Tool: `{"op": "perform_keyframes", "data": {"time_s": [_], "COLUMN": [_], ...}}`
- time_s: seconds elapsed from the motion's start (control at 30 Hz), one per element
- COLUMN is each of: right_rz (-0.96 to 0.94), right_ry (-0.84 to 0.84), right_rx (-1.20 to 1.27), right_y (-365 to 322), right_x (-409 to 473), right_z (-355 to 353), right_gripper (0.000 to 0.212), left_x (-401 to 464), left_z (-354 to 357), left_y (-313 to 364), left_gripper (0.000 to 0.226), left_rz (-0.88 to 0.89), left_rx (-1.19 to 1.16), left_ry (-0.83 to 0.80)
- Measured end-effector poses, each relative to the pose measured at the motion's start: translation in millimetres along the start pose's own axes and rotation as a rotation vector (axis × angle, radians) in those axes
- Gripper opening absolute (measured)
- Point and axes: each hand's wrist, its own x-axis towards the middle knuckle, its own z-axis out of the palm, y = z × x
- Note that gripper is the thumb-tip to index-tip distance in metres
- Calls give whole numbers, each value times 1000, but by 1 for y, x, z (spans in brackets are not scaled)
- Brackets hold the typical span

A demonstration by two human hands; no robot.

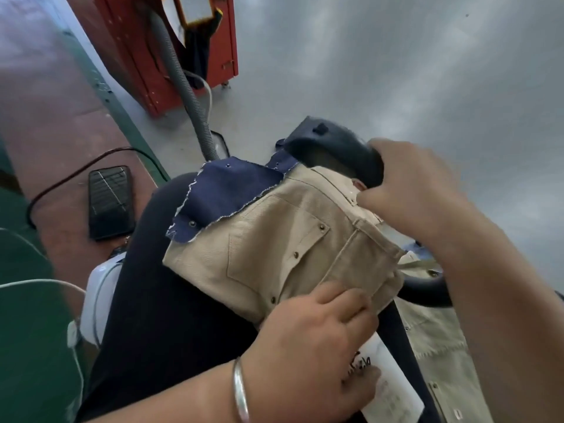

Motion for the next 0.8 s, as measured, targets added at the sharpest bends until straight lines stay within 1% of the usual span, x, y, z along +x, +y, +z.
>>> {"op": "perform_keyframes", "data": {"time_s": [0.07, 0.17, 0.23, 0.3, 0.33, 0.4, 0.47, 0.5, 0.6, 0.73, 0.8], "right_rz": [42, 53, 73, 103, 116, 98, 84, 75, -2, -34, -49], "right_ry": [29, 70, 33, -57, -72, -82, -121, -132, -191, -316, -349], "right_rx": [39, 191, 213, 150, 89, -108, -259, -295, -267, -220, -152], "right_y": [9, 30, 47, 72, 89, 109, 101, 86, 49, 10, -1], "right_x": [14, 2, -22, -44, -52, -65, -69, -69, -68, -42, -24], "right_z": [-8, -29, -43, -53, -59, -65, -62, -61, -53, -49, -47], "right_gripper": [23, 24, 34, 41, 45, 48, 46, 45, 39, 43, 30], "left_x": [-2, -4, -2, 2, 5, 9, 13, 14, 14, 10, 10], "left_z": [0, -2, -3, -3, -2, 4, 11, 13, 13, 9, 6], "left_y": [1, 1, 3, 8, 11, 15, 16, 16, 13, 9, 8], "left_gripper": [36, 37, 38, 39, 41, 45, 49, 50, 49, 42, 35], "left_rz": [3, 2, -42, -89, -100, -103, -89, -79, -85, -113, -138], "left_rx": [-2, -8, -5, 5, 29, 118, 201, 215, 170, 127, 70], "left_ry": [3, 42, 76, 77, 57, 27, 51, 71, 69, 48, 68]}}
